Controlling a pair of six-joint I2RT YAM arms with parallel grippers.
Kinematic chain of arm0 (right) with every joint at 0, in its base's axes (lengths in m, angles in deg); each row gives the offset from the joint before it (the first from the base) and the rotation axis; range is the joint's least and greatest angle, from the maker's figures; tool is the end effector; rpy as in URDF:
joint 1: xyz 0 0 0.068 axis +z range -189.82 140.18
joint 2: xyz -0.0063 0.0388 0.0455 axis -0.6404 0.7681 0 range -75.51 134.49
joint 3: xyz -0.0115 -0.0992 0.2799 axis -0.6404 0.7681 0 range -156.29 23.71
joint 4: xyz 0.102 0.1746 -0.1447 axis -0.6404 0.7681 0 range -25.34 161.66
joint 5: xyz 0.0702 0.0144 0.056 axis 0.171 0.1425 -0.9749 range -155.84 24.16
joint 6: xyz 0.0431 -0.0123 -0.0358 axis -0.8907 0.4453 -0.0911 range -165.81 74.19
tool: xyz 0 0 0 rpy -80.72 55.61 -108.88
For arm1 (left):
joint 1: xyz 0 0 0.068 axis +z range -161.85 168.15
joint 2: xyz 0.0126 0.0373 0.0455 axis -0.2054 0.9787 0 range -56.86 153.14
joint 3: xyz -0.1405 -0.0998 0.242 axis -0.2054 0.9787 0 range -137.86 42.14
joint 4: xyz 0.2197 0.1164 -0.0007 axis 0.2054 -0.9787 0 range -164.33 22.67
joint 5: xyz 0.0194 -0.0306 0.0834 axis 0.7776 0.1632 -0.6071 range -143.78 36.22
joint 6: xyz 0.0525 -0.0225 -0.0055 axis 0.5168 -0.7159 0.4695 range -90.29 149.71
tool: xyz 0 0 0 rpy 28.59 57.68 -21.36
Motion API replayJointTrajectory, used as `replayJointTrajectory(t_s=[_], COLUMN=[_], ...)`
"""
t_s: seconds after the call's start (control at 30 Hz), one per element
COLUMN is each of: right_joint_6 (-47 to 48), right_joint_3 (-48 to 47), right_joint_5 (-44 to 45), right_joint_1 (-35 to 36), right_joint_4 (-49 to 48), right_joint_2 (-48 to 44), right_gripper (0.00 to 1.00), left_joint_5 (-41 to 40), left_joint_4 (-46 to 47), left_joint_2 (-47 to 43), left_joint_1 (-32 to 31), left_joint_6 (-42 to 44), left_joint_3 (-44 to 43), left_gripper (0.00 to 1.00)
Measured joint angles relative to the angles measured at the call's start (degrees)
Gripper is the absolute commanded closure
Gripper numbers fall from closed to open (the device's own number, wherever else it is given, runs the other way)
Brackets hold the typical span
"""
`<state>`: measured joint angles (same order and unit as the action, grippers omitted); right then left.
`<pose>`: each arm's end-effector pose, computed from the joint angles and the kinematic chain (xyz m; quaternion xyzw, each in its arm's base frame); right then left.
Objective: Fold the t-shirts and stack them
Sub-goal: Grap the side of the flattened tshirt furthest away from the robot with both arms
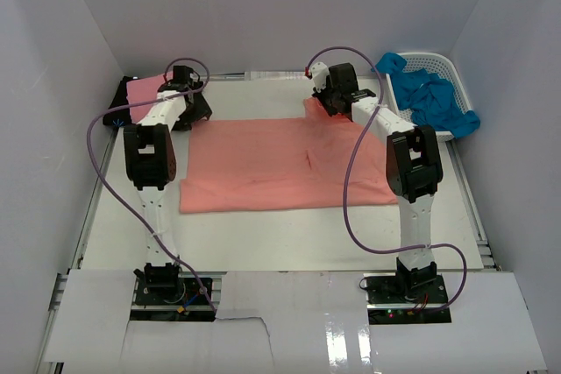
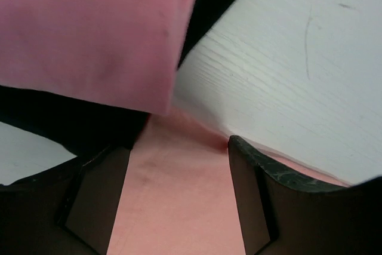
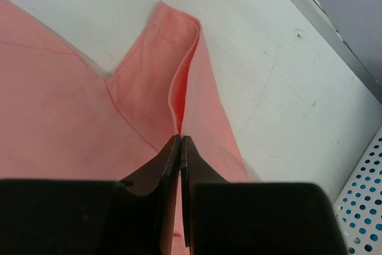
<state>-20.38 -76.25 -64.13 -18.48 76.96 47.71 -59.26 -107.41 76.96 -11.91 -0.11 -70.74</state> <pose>0.4735 0.1836 0.2525 -0.3466 0.8188 -0.0296 0.4566 0.5131 0.0033 0.1954 -0.2599 0.9316 -0.0198 0.2535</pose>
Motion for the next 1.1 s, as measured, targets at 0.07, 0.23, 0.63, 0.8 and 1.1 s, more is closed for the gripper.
replayJointTrajectory(t_s=[0.07,0.23,0.63,0.8,1.1], right_joint_6=[0.0,-0.4,-1.0,-1.0,-1.1], right_joint_3=[0.0,0.0,0.0,0.0,0.0], right_joint_5=[-0.2,-0.4,-2.4,-2.6,-3.5], right_joint_1=[0.0,0.0,-0.3,-0.3,-0.3], right_joint_4=[0.0,0.0,0.0,0.0,0.0], right_joint_2=[0.0,0.0,0.0,0.0,0.0], right_gripper=[0.92,0.92,0.92,0.92,0.92], left_joint_5=[-2.2,-6.4,-11.5,-16.0,-19.9], left_joint_4=[0.8,3.6,5.0,4.9,4.4], left_joint_2=[-0.1,-0.6,-0.7,-0.8,-0.8], left_joint_1=[-1.7,-6.1,-7.3,-7.6,-7.7], left_joint_6=[1.2,4.2,5.5,5.6,5.8], left_joint_3=[0.8,3.3,4.1,4.3,4.3], left_gripper=[0.23,0.27,0.23,0.22,0.22])
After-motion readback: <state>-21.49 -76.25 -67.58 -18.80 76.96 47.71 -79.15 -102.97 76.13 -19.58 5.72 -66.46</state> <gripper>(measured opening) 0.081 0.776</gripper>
